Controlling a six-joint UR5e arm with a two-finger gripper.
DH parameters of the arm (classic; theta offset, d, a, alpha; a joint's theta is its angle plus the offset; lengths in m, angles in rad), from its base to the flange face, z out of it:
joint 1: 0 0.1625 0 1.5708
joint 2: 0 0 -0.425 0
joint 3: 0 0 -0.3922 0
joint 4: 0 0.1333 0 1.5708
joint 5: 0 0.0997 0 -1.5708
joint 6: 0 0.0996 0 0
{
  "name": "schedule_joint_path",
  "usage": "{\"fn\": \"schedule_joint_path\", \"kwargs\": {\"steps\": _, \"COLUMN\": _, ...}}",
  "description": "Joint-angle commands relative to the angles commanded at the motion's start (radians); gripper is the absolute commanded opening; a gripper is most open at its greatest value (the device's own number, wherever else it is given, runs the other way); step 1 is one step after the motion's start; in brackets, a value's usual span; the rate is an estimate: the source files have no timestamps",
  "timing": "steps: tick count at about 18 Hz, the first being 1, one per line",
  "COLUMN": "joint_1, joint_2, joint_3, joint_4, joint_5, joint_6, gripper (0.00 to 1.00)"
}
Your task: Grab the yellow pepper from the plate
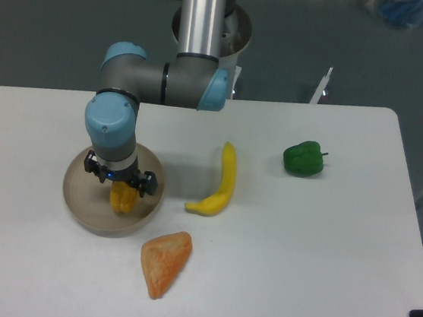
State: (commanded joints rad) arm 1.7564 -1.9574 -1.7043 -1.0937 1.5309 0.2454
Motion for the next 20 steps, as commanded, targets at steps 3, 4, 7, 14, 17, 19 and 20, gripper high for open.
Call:
{"fn": "schedule_joint_path", "kwargs": {"steps": 3, "joint_1": 0.0, "joint_2": 0.0, "joint_3": 0.002, "joint_4": 0.0, "joint_5": 0.0, "joint_6": 0.0, "gripper": 0.57}}
{"fn": "schedule_joint_path", "kwargs": {"steps": 4, "joint_1": 0.002, "joint_2": 0.002, "joint_3": 0.002, "joint_4": -0.002, "joint_5": 0.0, "joint_6": 0.002, "gripper": 0.57}}
{"fn": "schedule_joint_path", "kwargs": {"steps": 7, "joint_1": 0.002, "joint_2": 0.014, "joint_3": 0.005, "joint_4": -0.008, "joint_5": -0.003, "joint_6": 0.006, "gripper": 0.41}}
{"fn": "schedule_joint_path", "kwargs": {"steps": 14, "joint_1": 0.053, "joint_2": 0.064, "joint_3": 0.057, "joint_4": -0.012, "joint_5": -0.02, "joint_6": 0.023, "gripper": 0.05}}
{"fn": "schedule_joint_path", "kwargs": {"steps": 17, "joint_1": 0.193, "joint_2": 0.084, "joint_3": 0.139, "joint_4": -0.031, "joint_5": -0.02, "joint_6": 0.11, "gripper": 0.05}}
{"fn": "schedule_joint_path", "kwargs": {"steps": 19, "joint_1": 0.268, "joint_2": 0.084, "joint_3": 0.176, "joint_4": -0.051, "joint_5": -0.017, "joint_6": 0.187, "gripper": 0.05}}
{"fn": "schedule_joint_path", "kwargs": {"steps": 20, "joint_1": 0.305, "joint_2": 0.086, "joint_3": 0.189, "joint_4": -0.051, "joint_5": -0.017, "joint_6": 0.23, "gripper": 0.05}}
